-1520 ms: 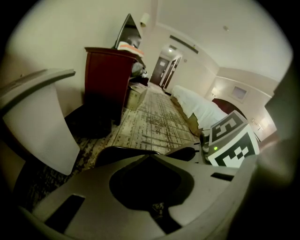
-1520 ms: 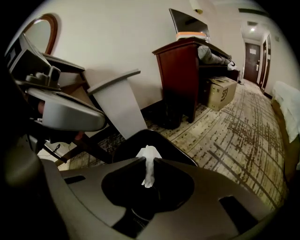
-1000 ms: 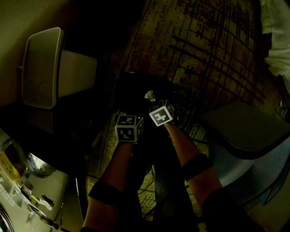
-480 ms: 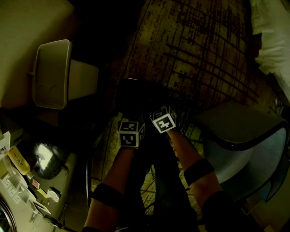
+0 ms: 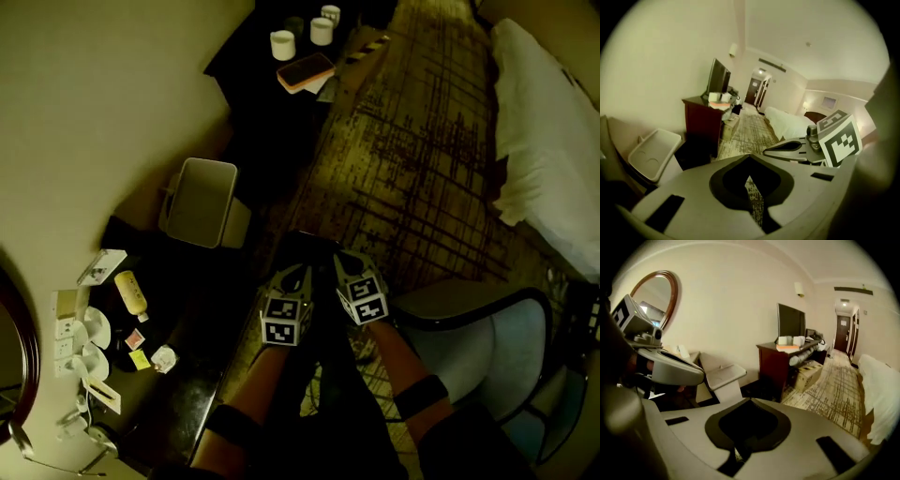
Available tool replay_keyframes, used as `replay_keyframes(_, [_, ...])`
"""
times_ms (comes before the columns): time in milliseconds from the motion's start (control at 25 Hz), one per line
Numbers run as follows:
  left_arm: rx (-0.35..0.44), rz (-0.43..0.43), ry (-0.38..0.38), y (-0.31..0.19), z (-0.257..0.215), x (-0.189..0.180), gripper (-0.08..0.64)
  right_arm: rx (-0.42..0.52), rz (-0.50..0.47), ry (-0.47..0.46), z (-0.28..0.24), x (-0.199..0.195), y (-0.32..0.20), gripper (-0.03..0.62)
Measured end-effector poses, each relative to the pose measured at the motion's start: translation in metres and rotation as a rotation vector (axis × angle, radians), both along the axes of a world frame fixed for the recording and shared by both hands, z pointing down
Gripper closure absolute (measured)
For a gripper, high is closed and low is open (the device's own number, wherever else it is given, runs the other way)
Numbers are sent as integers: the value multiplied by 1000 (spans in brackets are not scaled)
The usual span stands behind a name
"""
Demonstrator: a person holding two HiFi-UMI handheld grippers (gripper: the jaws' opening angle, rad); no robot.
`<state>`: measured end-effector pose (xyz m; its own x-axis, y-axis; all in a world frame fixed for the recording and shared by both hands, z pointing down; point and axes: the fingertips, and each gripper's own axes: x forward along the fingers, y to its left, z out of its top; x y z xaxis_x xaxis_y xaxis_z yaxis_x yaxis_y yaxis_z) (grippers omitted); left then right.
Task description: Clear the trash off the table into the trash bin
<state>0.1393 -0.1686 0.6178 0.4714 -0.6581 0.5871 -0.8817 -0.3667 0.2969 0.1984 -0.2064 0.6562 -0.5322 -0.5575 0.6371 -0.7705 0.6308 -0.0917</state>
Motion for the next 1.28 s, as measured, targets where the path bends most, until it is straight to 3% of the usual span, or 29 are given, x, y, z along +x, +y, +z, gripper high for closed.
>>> replay_keyframes(160, [114,-120,-27,14,-90,-52,560,113,-94,-39,-102,-43,1,586])
replay_keyframes(360, [185,-357,-84,77,-144,-161,560,197,-319,-104,-181,-153,32,586])
replay_keyframes(520, [203,-583,-148,155,-163,-256,560,216,-539,-153,-202,-248,86,584])
replay_keyframes(760, [179,-921,-246,296,-180,-374,560,184,-902,-187,-207,-374,214,584])
replay_keyframes(1040, [145,-1197,-314,432,-185,-439,560,146,-1173,-206,-211,-445,339,584])
replay_keyframes(1280, [121,-1257,-288,481,-180,-439,560,160,-1290,-162,-207,-448,380,584])
